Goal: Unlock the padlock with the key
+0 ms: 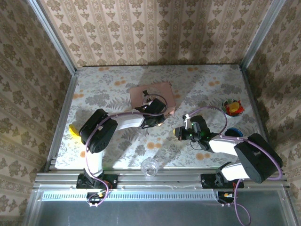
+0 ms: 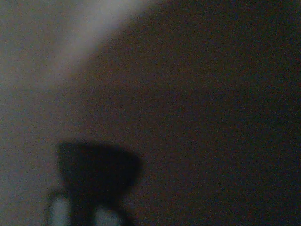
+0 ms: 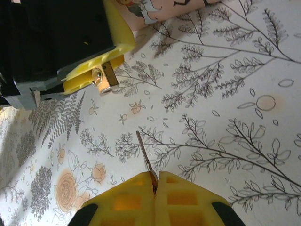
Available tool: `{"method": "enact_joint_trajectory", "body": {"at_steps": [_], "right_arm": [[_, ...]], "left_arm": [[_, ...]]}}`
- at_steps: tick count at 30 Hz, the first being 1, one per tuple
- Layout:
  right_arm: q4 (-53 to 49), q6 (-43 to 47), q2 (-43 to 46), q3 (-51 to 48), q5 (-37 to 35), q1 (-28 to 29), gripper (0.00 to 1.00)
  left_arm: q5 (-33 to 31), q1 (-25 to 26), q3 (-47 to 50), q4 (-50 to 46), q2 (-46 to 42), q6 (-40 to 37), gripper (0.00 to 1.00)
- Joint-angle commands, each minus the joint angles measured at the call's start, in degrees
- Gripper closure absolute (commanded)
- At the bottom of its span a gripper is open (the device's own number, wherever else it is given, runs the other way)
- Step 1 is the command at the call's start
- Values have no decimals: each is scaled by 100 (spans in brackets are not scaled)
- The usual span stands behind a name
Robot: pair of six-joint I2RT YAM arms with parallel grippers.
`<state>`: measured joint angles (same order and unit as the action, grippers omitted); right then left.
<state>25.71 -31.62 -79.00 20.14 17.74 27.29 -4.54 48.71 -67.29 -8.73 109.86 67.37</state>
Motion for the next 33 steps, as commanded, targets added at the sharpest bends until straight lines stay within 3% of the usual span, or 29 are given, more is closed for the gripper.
{"method": "enact_joint_trajectory", "body": {"at_steps": [1,15,33], "right_arm": [[392,156,-285,110,-184,55,100],[767,243,-678,218,-675,523,100],[1162,138,-1235,603,-631,646,100]], "left_arm": [[149,-42,76,327,-169,421,100],[303,-45,176,680,-9,841,100],[357,-44,233,686,-9,786,100]]}}
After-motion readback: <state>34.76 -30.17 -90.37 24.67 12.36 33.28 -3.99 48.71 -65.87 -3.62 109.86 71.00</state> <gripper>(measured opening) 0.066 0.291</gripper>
